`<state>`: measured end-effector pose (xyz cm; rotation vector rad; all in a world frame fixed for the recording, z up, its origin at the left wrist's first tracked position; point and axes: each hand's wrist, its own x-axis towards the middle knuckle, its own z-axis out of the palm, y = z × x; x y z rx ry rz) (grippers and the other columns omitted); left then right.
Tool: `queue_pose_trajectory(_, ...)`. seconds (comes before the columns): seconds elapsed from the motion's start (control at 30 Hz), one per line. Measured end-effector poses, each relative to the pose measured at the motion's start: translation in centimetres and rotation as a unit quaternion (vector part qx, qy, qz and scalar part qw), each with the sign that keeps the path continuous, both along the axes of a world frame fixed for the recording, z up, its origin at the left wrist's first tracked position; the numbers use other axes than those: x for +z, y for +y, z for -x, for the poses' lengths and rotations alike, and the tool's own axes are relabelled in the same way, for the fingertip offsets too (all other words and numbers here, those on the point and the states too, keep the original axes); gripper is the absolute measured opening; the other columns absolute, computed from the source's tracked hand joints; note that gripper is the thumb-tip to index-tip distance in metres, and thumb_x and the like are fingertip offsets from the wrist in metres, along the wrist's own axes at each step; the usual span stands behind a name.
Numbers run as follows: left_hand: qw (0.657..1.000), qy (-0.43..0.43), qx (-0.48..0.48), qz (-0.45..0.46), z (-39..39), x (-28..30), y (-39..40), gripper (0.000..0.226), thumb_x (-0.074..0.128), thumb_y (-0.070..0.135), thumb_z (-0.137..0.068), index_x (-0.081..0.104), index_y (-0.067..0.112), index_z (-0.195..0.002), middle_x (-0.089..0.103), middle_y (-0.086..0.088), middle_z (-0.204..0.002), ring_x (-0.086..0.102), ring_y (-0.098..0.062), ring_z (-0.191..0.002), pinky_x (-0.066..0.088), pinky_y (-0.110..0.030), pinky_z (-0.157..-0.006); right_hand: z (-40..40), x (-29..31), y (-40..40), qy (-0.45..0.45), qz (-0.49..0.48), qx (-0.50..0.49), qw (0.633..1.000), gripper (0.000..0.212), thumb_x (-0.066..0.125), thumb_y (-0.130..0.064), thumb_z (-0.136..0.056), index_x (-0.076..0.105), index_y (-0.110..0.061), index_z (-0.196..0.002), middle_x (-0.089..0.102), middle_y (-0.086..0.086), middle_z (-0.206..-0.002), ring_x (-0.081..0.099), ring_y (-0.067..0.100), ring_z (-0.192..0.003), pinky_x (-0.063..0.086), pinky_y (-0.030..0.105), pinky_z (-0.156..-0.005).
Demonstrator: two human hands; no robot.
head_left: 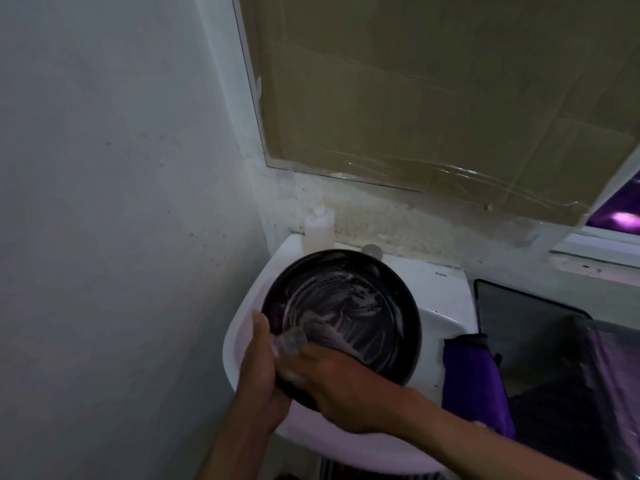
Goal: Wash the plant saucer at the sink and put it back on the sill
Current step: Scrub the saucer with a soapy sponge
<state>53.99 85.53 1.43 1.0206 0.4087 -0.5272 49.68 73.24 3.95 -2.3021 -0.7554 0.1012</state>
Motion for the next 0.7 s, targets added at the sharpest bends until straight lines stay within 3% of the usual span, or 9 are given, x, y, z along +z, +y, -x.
queue_pose_trajectory(0.1, 1.0, -0.023, 0.012, -0.01, -0.8, -0.1, 1.4, 0.056, 0.04, 0.058, -0.094, 0.071, 0.014, -0.109, 0.077, -0.01, -0.103, 0.075, -0.024, -0.091, 0.06, -0.031, -0.062, 1.9, 0.2, -3.8, 0.015, 0.117, 0.071, 0.991, 0.059, 0.042, 0.006, -0.09, 0.038, -0.015, -0.144, 0.041, 0.012, -0.143, 0.039, 0.027, -0.128, 0.039, 0.035, -0.104)
queue_pose_trajectory(0.2, 0.997, -0.046, 0.007, -0.053, -0.7, -0.2, 1.6, 0.051, 0.042, 0.054, -0.096, 0.068, 0.015, -0.117, 0.076, -0.005, -0.108, 0.073, -0.019, -0.096, 0.06, -0.028, -0.068, 2.7, -0.2, -7.1, -0.021, 0.228, 0.071, 0.971, 0.066, 0.043, 0.005, -0.087, 0.033, -0.023, -0.146, 0.042, 0.014, -0.138, 0.049, 0.034, -0.115, 0.046, 0.041, -0.088)
queue_pose_trajectory(0.27, 0.995, -0.062, 0.007, -0.074, -0.4, -0.2, 1.2, 0.048, 0.044, 0.052, -0.097, 0.068, 0.016, -0.117, 0.076, -0.003, -0.107, 0.073, -0.017, -0.096, 0.059, -0.027, -0.068, 2.1, -0.5, -8.1, -0.046, 0.235, 0.021, 0.971, 0.066, 0.042, 0.0, -0.091, 0.023, -0.024, -0.149, 0.045, 0.016, -0.134, 0.051, 0.032, -0.11, 0.047, 0.04, -0.086)
queue_pose_trajectory(0.37, 0.992, -0.091, 0.003, -0.087, 0.1, 0.1, 0.4, 0.049, 0.051, 0.051, -0.091, 0.067, 0.016, -0.121, 0.075, -0.004, -0.112, 0.072, -0.019, -0.101, 0.058, -0.03, -0.076, 0.1, -0.9, -7.2, -0.025, 0.245, -0.084, 0.966, 0.066, 0.043, -0.012, -0.097, 0.01, -0.021, -0.153, 0.038, 0.013, -0.139, 0.043, 0.031, -0.124, 0.04, 0.038, -0.1)
queue_pose_trajectory(0.43, 0.991, -0.107, -0.004, -0.085, 0.2, 0.2, 0.0, 0.05, 0.055, 0.051, -0.086, 0.067, 0.016, -0.12, 0.075, -0.006, -0.111, 0.072, -0.021, -0.101, 0.058, -0.032, -0.078, -0.7, -1.3, -4.9, -0.032, 0.199, -0.077, 0.976, 0.058, 0.041, -0.013, -0.099, 0.018, -0.019, -0.152, 0.039, 0.014, -0.139, 0.042, 0.031, -0.124, 0.036, 0.037, -0.104)
queue_pose_trajectory(0.53, 0.987, -0.123, 0.003, -0.099, 0.0, 0.1, 0.0, 0.044, 0.057, 0.05, -0.084, 0.071, 0.018, -0.11, 0.078, -0.003, -0.098, 0.075, -0.02, -0.09, 0.059, -0.026, -0.064, 0.1, -1.2, -2.6, -0.041, 0.158, 0.033, 0.986, 0.048, 0.043, -0.018, -0.1, 0.032, -0.02, -0.147, 0.046, 0.014, -0.133, 0.048, 0.033, -0.117, 0.043, 0.04, -0.098)
queue_pose_trajectory(0.63, 0.985, -0.132, 0.03, -0.107, -0.5, 0.1, 1.2, 0.043, 0.056, 0.051, -0.083, 0.07, 0.02, -0.11, 0.078, 0.001, -0.096, 0.075, -0.017, -0.088, 0.06, -0.026, -0.064, 1.1, -0.8, -5.2, -0.04, 0.216, 0.065, 0.973, 0.064, 0.048, 0.001, -0.09, 0.033, -0.025, -0.147, 0.046, 0.015, -0.129, 0.049, 0.034, -0.108, 0.048, 0.046, -0.088)
queue_pose_trajectory(0.7, 0.98, -0.146, 0.027, -0.135, -0.7, 0.2, 1.7, 0.04, 0.054, 0.047, -0.091, 0.069, 0.019, -0.115, 0.077, 0.001, -0.102, 0.073, -0.017, -0.095, 0.06, -0.03, -0.075, 1.2, -0.4, -7.2, -0.108, 0.27, 0.048, 0.955, 0.06, 0.055, -0.001, -0.087, 0.043, -0.022, -0.142, 0.057, 0.013, -0.112, 0.057, 0.03, -0.089, 0.05, 0.036, -0.072)
